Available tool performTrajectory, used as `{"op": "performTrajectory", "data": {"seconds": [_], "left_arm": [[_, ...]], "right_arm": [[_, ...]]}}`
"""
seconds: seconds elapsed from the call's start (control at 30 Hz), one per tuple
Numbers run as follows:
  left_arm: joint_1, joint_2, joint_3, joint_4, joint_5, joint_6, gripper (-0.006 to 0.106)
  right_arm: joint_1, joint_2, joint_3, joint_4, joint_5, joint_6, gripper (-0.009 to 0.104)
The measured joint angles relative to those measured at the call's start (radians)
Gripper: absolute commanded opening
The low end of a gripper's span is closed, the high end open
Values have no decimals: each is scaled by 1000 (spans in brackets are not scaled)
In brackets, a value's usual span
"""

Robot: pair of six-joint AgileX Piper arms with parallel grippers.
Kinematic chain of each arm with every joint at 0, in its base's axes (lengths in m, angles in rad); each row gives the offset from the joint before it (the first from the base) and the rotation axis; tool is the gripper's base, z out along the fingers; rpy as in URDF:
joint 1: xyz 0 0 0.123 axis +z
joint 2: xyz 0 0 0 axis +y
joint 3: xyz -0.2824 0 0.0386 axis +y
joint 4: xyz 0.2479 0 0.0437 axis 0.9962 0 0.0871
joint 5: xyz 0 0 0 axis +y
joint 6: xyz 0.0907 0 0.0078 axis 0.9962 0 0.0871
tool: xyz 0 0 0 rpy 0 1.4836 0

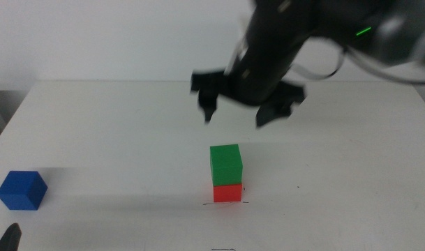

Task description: Stack red cubes first, then green, then blue cubes in a specific spot.

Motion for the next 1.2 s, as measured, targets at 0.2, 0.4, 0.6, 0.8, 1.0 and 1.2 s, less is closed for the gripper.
{"op": "performTrajectory", "data": {"seconds": [0.2, 0.4, 0.6, 0.8, 1.0, 1.2], "left_arm": [[0, 0, 0, 0, 0, 0, 93], [0, 0, 0, 0, 0, 0, 93], [0, 0, 0, 0, 0, 0, 93], [0, 0, 0, 0, 0, 0, 93], [0, 0, 0, 0, 0, 0, 93], [0, 0, 0, 0, 0, 0, 93]], "right_arm": [[-40, -218, 28, -14, 5, -171, 85], [-127, -584, 346, 9, -35, -472, 85], [-175, -1017, 663, 38, -215, -641, 85], [-175, -1261, 874, 60, -344, -664, 85], [-175, -1290, 906, 98, -349, -726, 85], [-175, -1288, 907, 121, -354, -747, 85]]}}
